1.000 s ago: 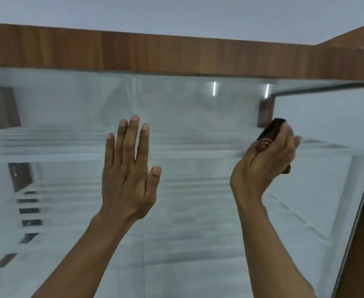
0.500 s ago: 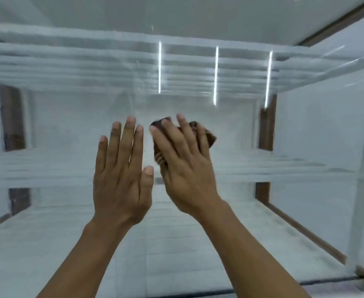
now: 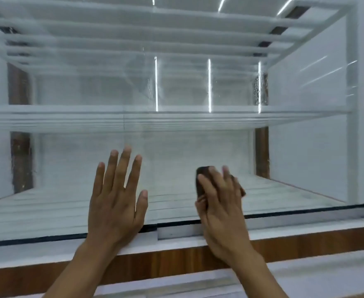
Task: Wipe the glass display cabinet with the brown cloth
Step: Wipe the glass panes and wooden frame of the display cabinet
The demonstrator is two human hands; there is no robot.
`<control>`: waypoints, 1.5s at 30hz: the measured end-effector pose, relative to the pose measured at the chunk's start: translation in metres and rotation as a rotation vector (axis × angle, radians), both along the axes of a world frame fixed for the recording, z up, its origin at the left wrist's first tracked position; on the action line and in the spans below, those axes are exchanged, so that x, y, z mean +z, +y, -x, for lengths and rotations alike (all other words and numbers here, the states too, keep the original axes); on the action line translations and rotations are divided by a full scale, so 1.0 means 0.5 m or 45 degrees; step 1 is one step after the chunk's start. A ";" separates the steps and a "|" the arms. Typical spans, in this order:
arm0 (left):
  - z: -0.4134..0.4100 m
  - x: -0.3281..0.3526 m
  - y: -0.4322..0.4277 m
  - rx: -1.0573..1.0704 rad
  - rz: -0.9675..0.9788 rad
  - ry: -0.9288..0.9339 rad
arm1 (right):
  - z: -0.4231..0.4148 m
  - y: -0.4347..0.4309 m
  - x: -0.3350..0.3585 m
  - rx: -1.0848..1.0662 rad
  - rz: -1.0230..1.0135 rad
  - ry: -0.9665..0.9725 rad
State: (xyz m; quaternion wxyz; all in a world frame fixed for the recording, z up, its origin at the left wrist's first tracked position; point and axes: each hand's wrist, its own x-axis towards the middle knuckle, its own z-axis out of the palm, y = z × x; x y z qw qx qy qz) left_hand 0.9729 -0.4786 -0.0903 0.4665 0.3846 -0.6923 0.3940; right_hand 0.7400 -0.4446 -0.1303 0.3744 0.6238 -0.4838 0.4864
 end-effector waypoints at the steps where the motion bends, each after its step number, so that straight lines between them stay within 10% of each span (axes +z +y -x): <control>1: -0.001 0.001 -0.001 0.001 0.008 -0.007 | 0.029 0.007 0.002 -0.023 0.027 -0.281; 3: 0.003 0.003 -0.004 0.018 0.027 -0.011 | 0.022 0.009 0.032 -0.036 0.014 -0.452; 8: -0.001 -0.003 -0.004 0.018 0.038 0.003 | -0.102 0.026 -0.023 0.062 -0.235 0.449; 19: 0.030 -0.018 -0.002 0.081 0.092 -0.024 | 0.267 0.088 -0.025 -0.109 -0.133 -0.685; 24: 0.132 -0.016 0.014 0.110 0.074 -0.187 | 0.140 0.071 -0.059 -0.043 -0.181 0.081; 29: 0.138 -0.017 0.013 0.180 0.045 -0.189 | 0.281 0.103 -0.058 -0.237 -0.158 -0.594; 34: 0.147 -0.018 0.014 0.216 0.059 -0.183 | 0.256 0.090 -0.058 -0.089 -0.165 0.010; 38: 0.147 -0.016 0.013 0.221 0.071 -0.171 | 0.268 0.070 0.003 0.011 -0.042 -0.589; 42: 0.147 -0.017 0.012 0.201 0.080 -0.166 | 0.188 0.023 0.032 0.116 0.034 0.185; 45: 0.144 -0.016 0.013 0.191 0.069 -0.157 | 0.183 0.008 0.072 0.113 0.104 -0.168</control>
